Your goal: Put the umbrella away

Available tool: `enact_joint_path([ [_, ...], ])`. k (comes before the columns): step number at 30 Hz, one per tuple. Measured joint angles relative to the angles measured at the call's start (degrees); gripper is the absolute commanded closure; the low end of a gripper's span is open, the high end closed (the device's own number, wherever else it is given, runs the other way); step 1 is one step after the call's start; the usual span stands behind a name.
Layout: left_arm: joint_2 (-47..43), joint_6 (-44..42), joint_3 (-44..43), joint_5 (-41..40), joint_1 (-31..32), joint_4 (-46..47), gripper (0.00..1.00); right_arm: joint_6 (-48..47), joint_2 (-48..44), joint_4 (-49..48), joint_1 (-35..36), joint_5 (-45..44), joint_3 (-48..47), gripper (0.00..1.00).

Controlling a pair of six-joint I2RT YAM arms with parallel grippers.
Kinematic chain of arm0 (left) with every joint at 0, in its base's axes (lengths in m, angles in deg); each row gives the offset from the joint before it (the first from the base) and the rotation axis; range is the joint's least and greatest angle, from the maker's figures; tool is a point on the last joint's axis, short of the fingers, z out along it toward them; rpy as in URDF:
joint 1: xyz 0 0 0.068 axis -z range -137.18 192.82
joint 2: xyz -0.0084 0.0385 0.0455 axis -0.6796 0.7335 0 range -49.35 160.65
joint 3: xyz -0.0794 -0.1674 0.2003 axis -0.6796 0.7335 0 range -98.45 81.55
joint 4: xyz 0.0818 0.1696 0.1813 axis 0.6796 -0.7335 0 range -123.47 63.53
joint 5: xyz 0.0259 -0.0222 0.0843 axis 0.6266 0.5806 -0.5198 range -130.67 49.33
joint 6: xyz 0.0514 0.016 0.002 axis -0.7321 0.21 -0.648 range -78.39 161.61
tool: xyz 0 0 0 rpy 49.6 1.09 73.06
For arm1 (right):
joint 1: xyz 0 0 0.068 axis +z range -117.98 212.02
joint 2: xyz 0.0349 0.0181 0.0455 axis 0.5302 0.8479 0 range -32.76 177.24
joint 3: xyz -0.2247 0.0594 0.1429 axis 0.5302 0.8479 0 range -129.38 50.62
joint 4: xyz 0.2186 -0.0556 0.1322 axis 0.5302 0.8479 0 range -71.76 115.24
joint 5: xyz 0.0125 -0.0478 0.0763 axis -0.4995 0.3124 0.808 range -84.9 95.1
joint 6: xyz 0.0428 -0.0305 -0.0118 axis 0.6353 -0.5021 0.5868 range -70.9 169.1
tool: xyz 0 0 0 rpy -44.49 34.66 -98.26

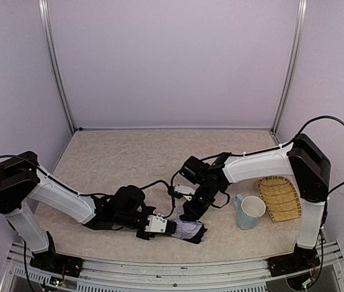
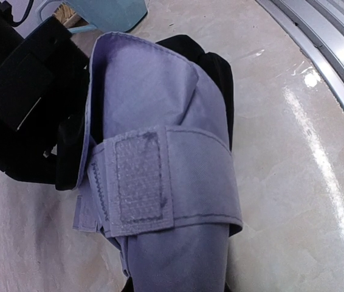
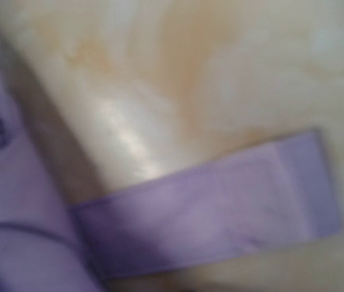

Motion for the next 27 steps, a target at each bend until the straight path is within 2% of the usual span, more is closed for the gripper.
enact_joint_path([
  [8, 0.0, -0.1, -0.1, 0.1, 0.0, -0.3, 1.00, 0.3, -0.3, -4.4, -1.7, 4.1, 0.4, 1.00],
  [21, 0.3, -1.4, -2.3, 0.6, -0.1, -4.6, 1.00, -3.5, -3.9, -9.8, -7.2, -0.9, -4.2, 1.00],
  [24, 1.5, -0.9, -4.4, 2.3, -0.8, -6.1, 1.00, -5.2, -6.6, -11.1, -7.3, -0.9, -2.8, 0.86],
  [27, 3.4, -0.3, -7.4, 4.4, -1.8, -8.2, 1.00, -6.4, -12.4, -13.7, -6.9, -1.5, 2.6, 0.73],
])
